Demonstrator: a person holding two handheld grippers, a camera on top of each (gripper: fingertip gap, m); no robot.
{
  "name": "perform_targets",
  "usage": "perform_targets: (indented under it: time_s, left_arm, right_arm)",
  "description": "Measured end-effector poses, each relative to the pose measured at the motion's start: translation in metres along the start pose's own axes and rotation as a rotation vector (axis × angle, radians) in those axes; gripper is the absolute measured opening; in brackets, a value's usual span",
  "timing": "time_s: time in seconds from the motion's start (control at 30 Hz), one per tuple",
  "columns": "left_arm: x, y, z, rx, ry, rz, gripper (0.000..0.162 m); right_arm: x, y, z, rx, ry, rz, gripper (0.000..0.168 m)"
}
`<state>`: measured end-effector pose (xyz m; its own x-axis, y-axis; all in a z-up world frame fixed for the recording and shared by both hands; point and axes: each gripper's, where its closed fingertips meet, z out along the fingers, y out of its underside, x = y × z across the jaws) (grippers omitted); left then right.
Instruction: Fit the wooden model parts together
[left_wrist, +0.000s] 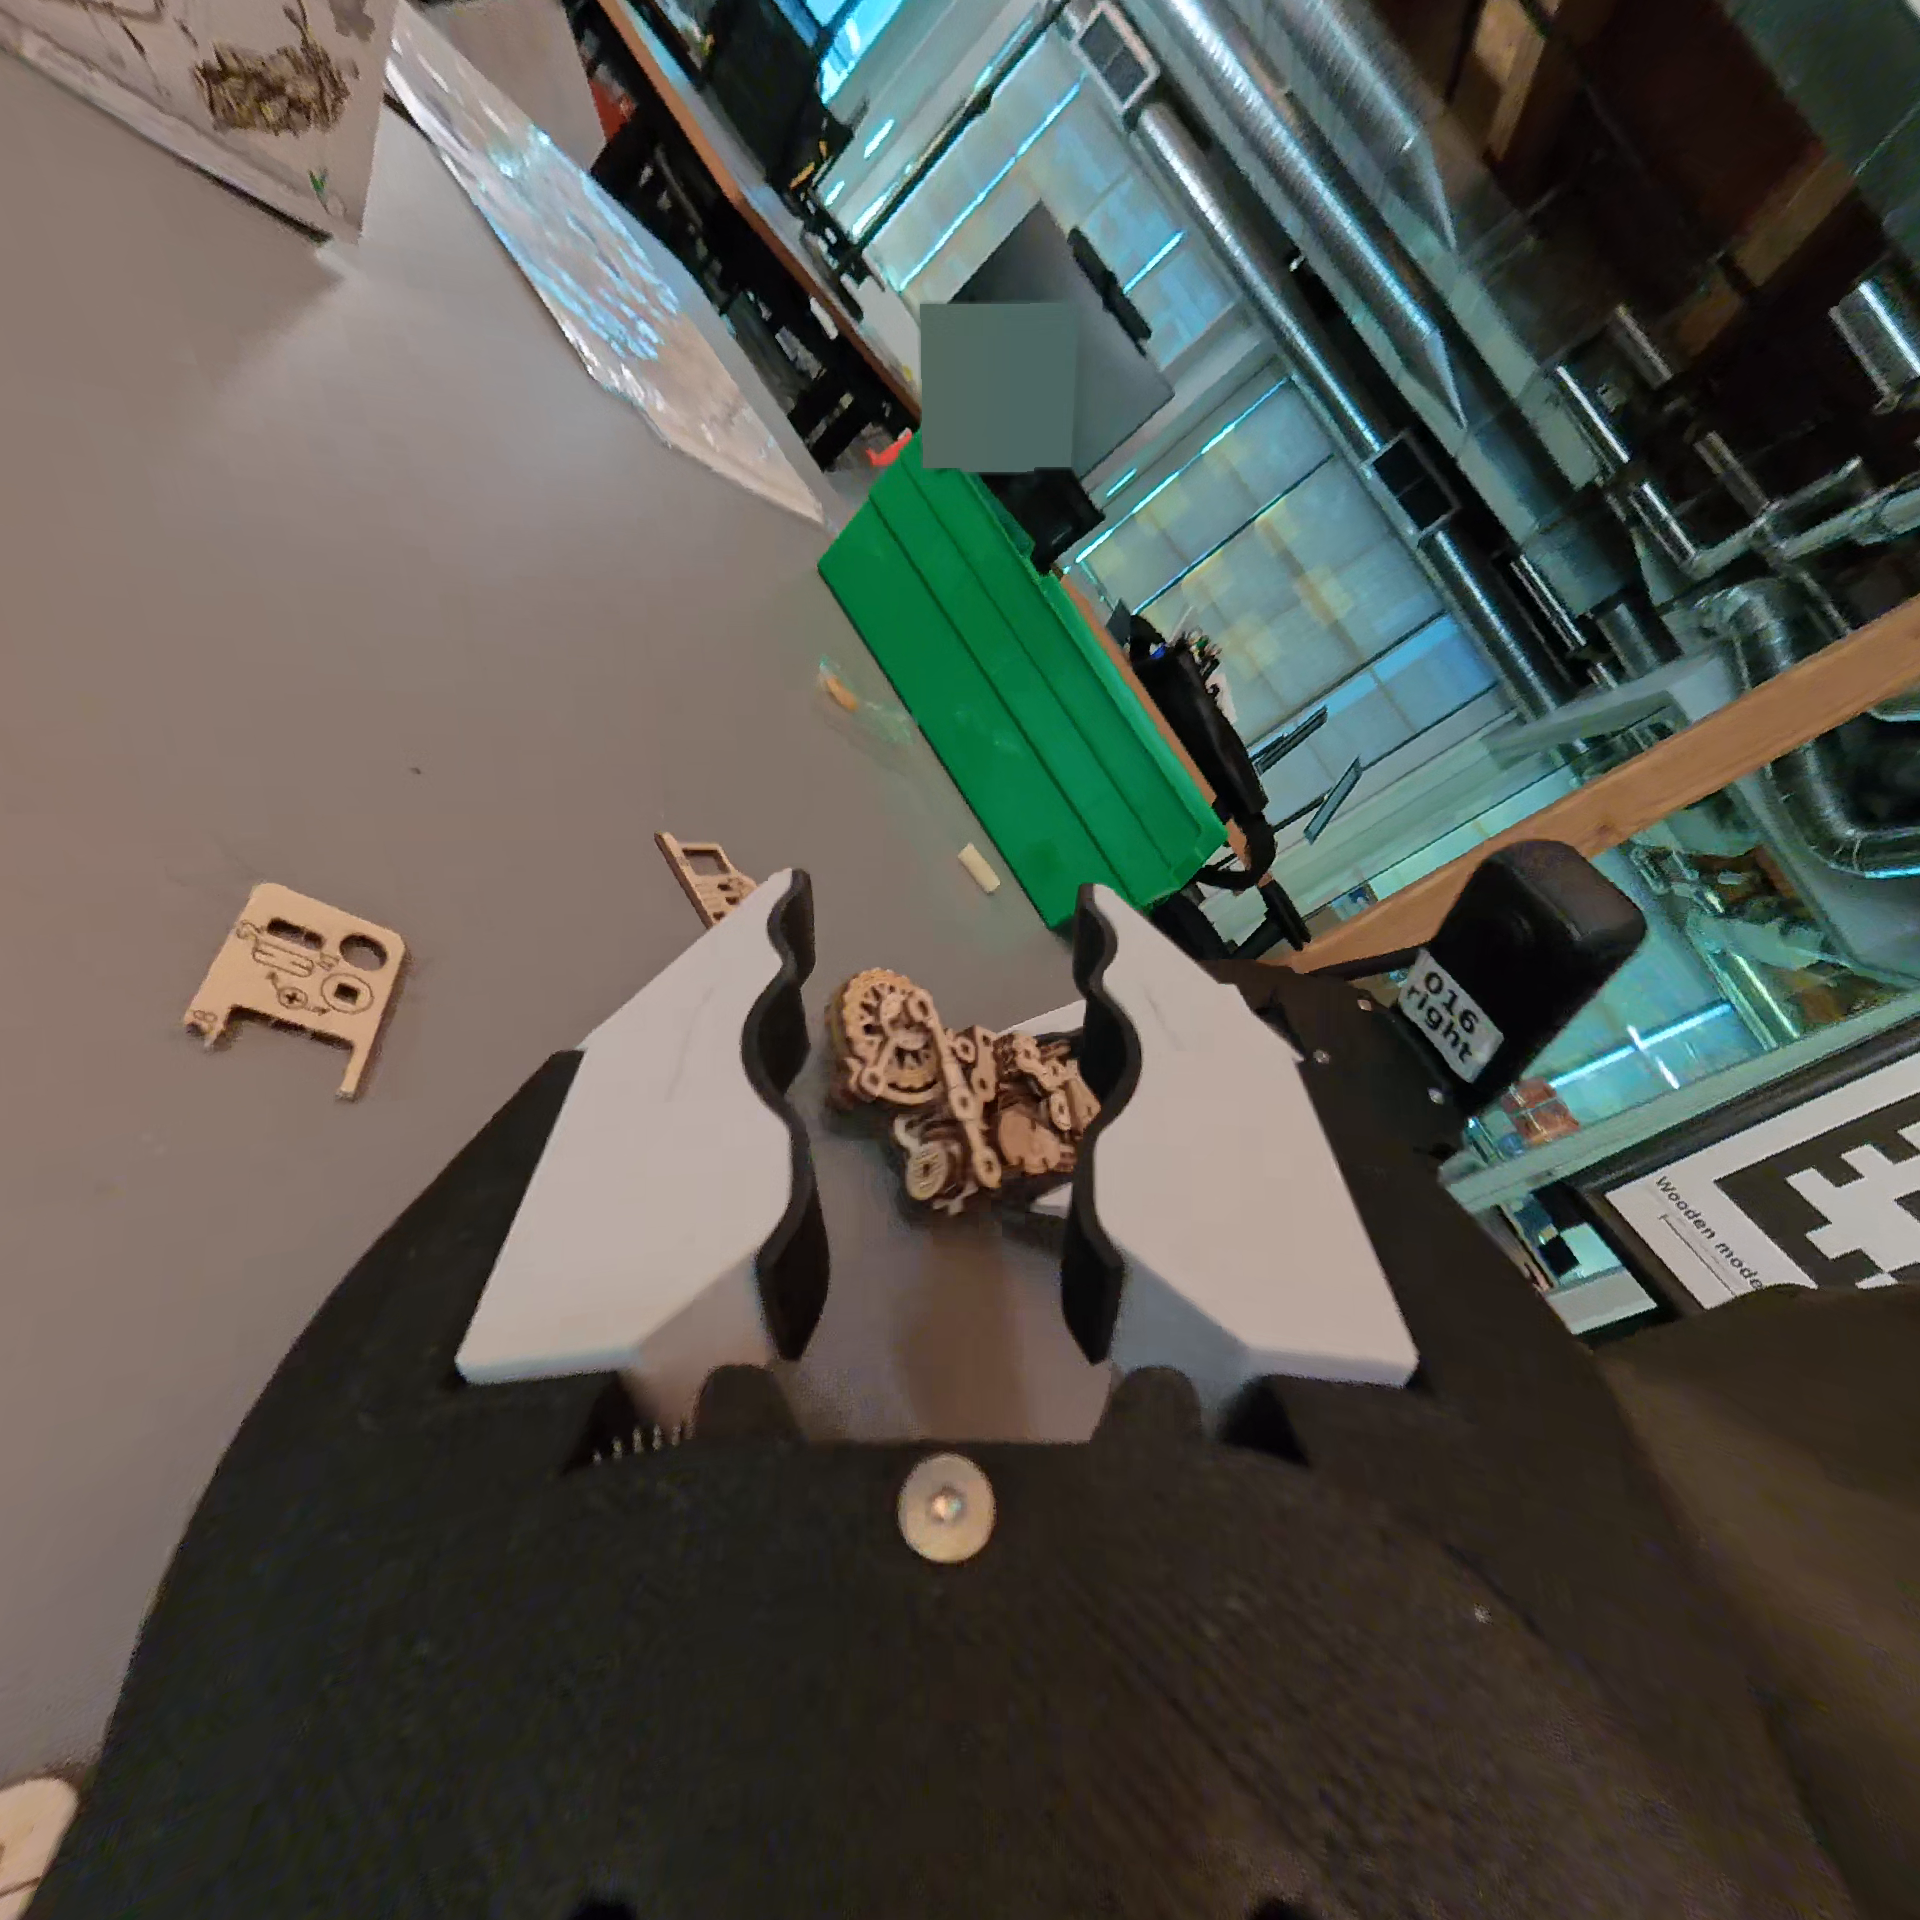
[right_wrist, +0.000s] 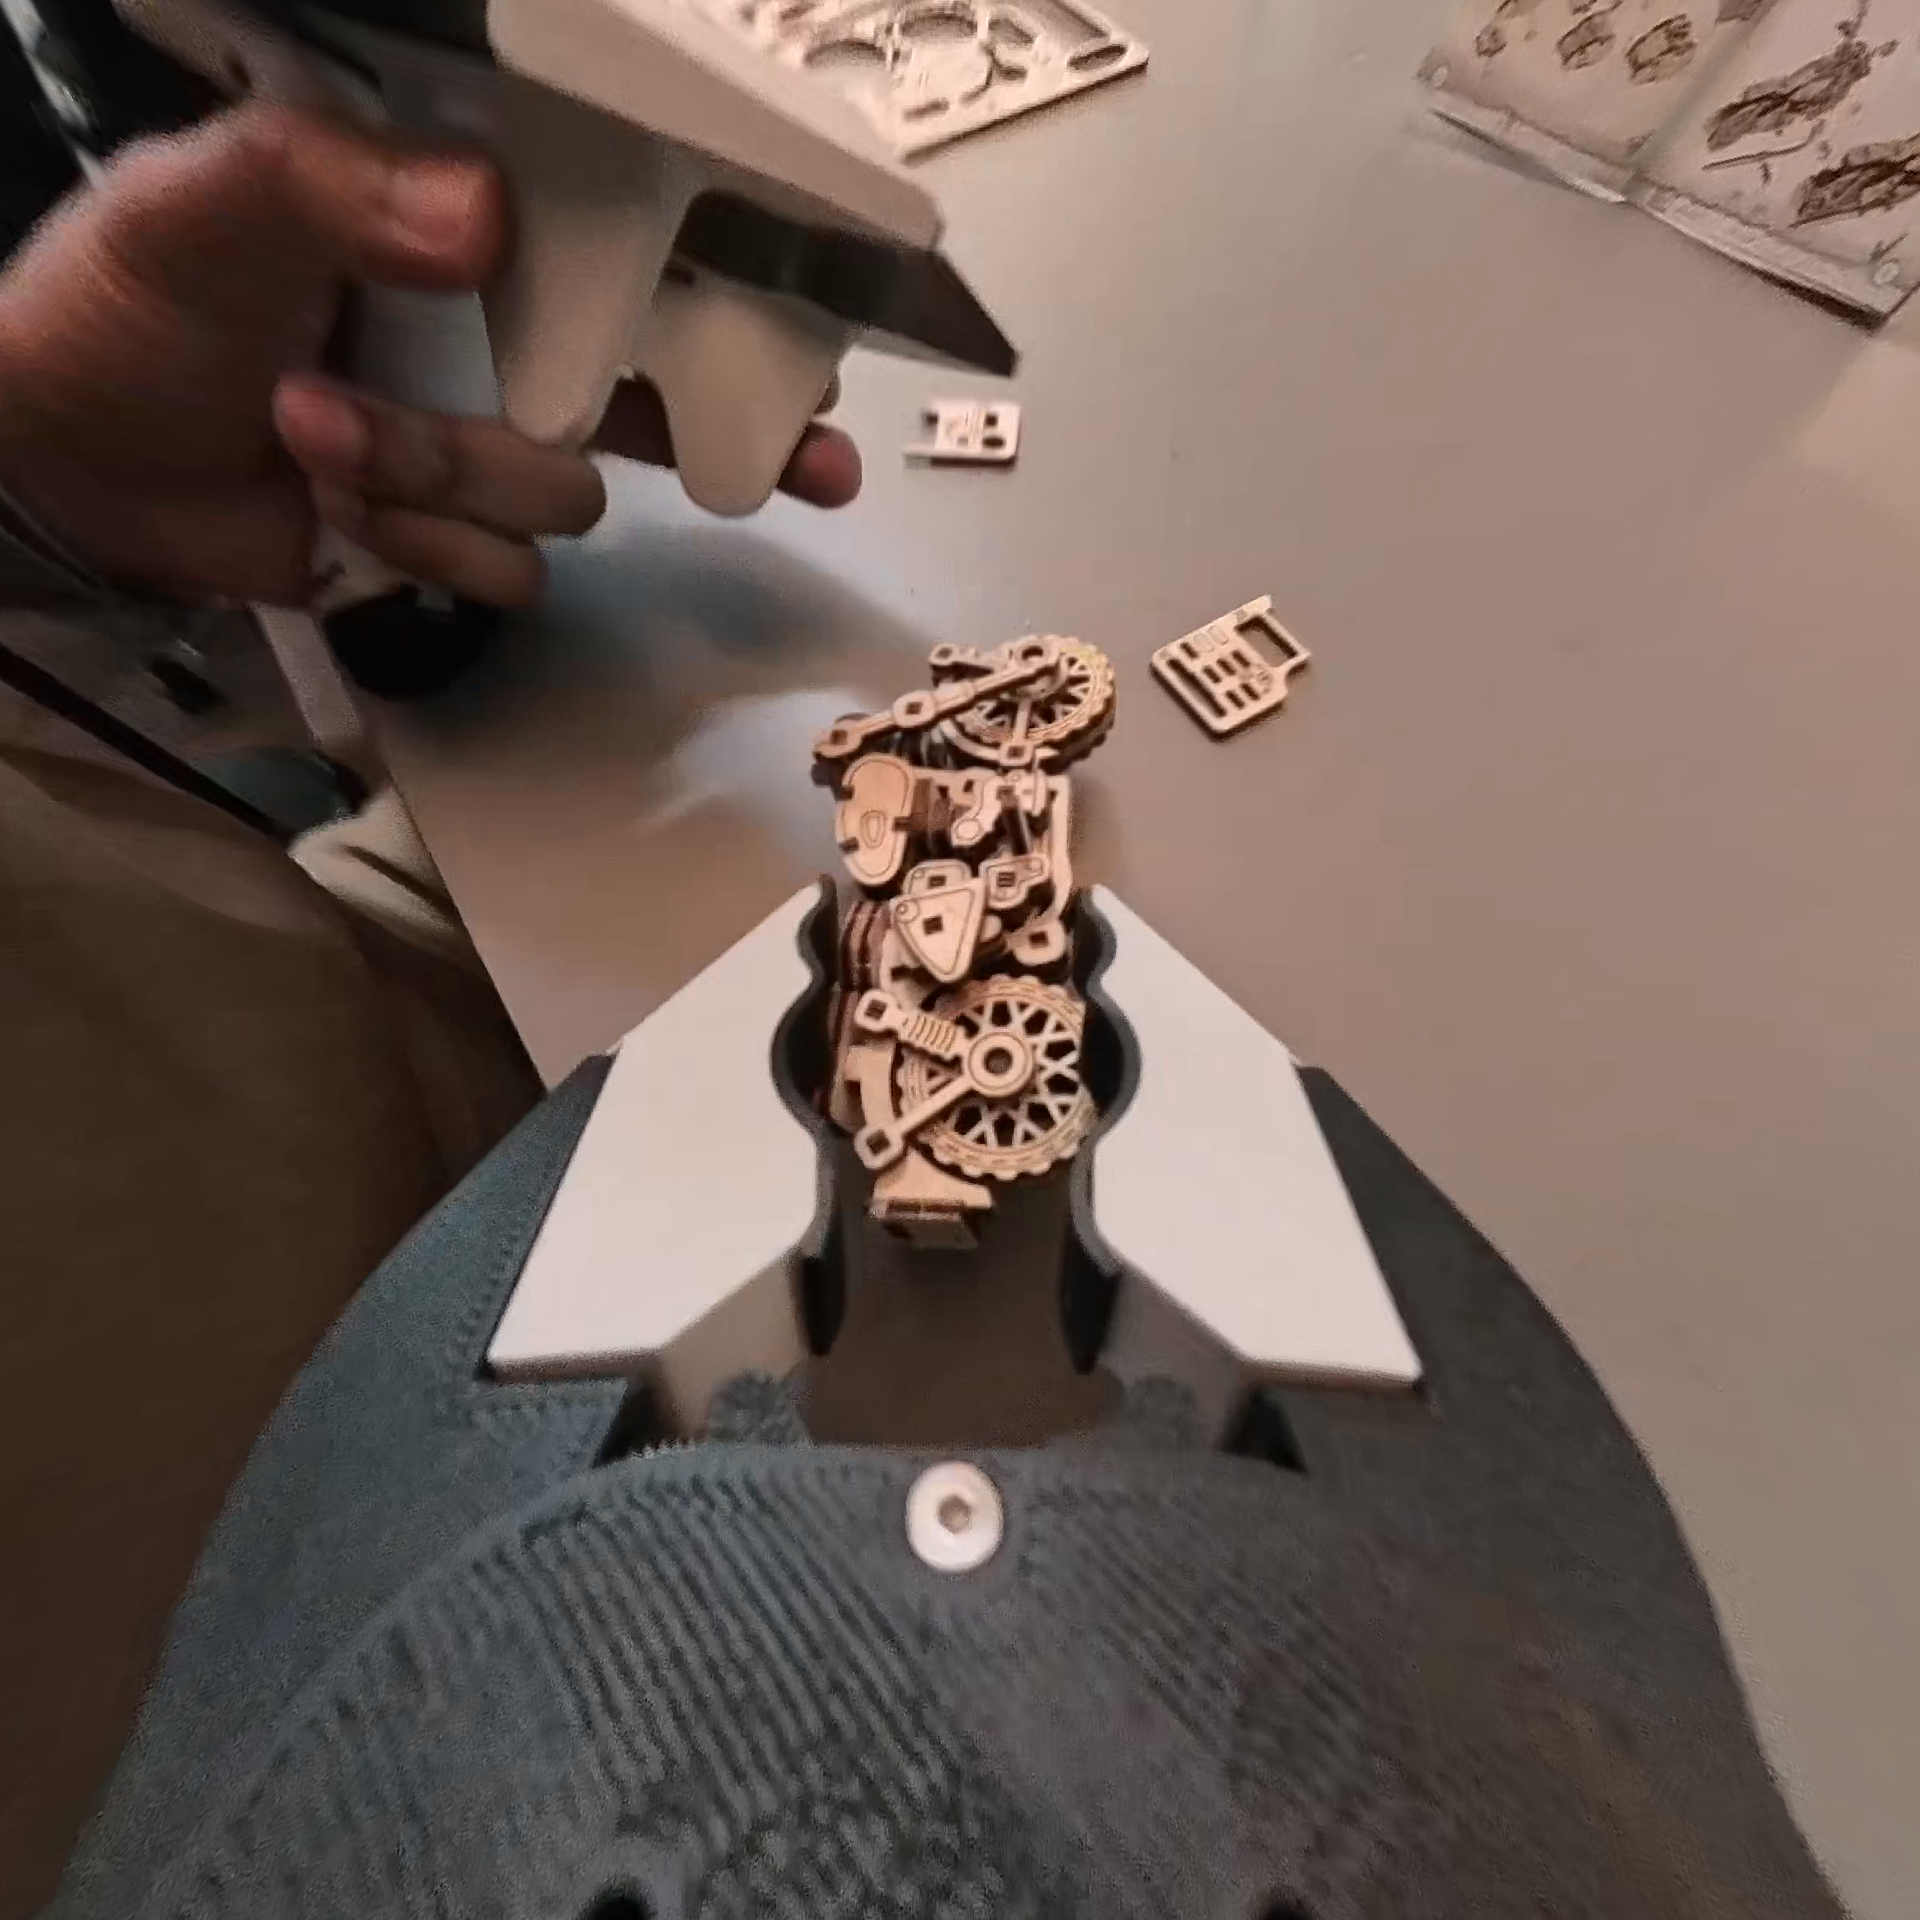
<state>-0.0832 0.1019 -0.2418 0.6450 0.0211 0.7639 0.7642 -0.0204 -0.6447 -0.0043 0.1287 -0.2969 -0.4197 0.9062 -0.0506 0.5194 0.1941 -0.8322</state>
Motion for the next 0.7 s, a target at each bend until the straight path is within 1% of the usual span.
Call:
perform_targets:
  time_s: [0.1,0.17,0.27,0.33,0.4,0.43,0.5,0.6,0.7]
  left_arm:
    - [0.002,-0.006,-0.003,0.027,0.001,0.047,0.05]
    - [0.007,-0.008,-0.004,0.027,0.004,0.113,0.053]
    - [0.016,-0.003,-0.003,-0.015,0.002,0.297,0.059]
    - [0.023,0.012,-0.001,-0.099,-0.004,0.443,0.064]
    - [0.021,0.03,0.003,-0.205,-0.047,0.567,0.07]
    - [0.021,0.034,0.005,-0.223,-0.072,0.615,0.072]
    - [0.03,0.037,0.008,-0.209,-0.086,0.723,0.073]
    - [0.046,0.046,0.01,-0.245,-0.061,0.88,0.076]
    - [0.05,0.053,0.009,-0.302,-0.039,1.125,0.079]
  right_arm:
    - [0.008,-0.01,-0.01,0.083,-0.08,0.172,0.043]
    - [0.013,-0.018,-0.018,0.148,-0.158,0.307,0.043]
    - [0.015,-0.035,-0.036,0.242,-0.34,0.507,0.043]
    - [0.017,-0.042,-0.045,0.261,-0.452,0.621,0.043]
    - [0.018,-0.039,-0.049,0.211,-0.534,0.699,0.043]
    - [0.018,-0.035,-0.049,0.169,-0.564,0.73,0.043]
    - [0.02,-0.029,-0.049,0.089,-0.594,0.777,0.043]
    - [0.016,-0.032,-0.051,0.01,-0.673,0.833,0.043]
    - [0.008,-0.039,-0.054,-0.072,-0.799,0.914,0.043]
